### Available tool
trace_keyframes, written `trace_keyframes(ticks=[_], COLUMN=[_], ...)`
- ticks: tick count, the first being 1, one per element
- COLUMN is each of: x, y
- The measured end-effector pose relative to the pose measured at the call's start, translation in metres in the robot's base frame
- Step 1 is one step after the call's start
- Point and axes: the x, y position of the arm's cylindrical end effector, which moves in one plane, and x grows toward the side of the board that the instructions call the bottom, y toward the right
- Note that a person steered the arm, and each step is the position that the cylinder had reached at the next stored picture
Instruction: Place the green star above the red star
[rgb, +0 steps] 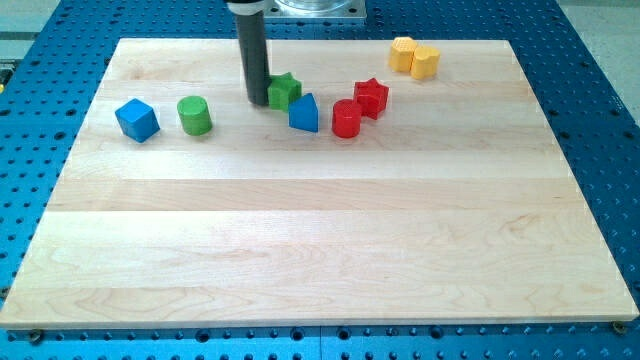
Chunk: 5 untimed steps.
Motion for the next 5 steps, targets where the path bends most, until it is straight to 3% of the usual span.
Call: trace_keyframes(ticks=[2, 4, 5], x=[0.02, -0.013, -0.025], y=[0.012, 0.07, 0.041])
